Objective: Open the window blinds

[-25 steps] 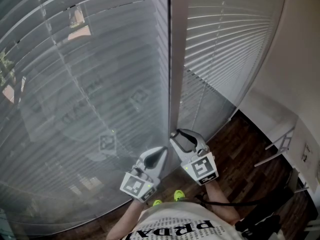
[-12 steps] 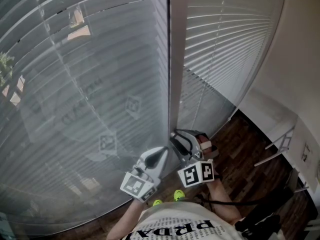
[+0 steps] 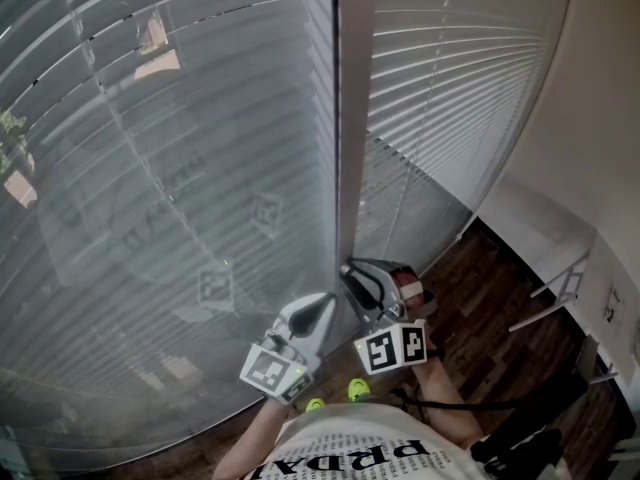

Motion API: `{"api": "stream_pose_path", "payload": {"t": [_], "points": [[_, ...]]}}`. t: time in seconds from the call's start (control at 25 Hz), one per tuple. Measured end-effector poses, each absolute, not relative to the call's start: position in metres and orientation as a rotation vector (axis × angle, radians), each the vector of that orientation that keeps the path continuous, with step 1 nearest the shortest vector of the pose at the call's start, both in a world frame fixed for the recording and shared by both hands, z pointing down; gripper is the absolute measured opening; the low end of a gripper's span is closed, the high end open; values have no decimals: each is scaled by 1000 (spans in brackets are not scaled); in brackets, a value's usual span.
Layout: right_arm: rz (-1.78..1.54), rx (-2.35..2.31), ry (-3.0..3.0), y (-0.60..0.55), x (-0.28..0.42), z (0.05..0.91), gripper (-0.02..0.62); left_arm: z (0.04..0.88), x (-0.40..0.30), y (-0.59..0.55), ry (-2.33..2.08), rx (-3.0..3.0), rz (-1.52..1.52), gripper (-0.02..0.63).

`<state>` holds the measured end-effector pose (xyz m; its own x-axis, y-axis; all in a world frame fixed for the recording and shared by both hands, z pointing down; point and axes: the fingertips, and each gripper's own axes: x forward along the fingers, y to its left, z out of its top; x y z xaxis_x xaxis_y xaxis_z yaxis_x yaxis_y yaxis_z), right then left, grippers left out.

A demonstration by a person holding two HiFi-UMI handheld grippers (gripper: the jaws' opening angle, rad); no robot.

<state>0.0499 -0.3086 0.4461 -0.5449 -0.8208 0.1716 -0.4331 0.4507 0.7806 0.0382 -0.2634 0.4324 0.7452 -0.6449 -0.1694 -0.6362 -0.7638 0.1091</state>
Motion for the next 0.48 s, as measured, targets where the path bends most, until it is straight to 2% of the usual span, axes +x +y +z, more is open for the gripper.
{"api": "stream_pose_path", "payload": {"t": [0.48], "points": [[-792,1094,-2301,-310,52,444,129,439,38,-264,-1066,2901,-260,-6]]}}
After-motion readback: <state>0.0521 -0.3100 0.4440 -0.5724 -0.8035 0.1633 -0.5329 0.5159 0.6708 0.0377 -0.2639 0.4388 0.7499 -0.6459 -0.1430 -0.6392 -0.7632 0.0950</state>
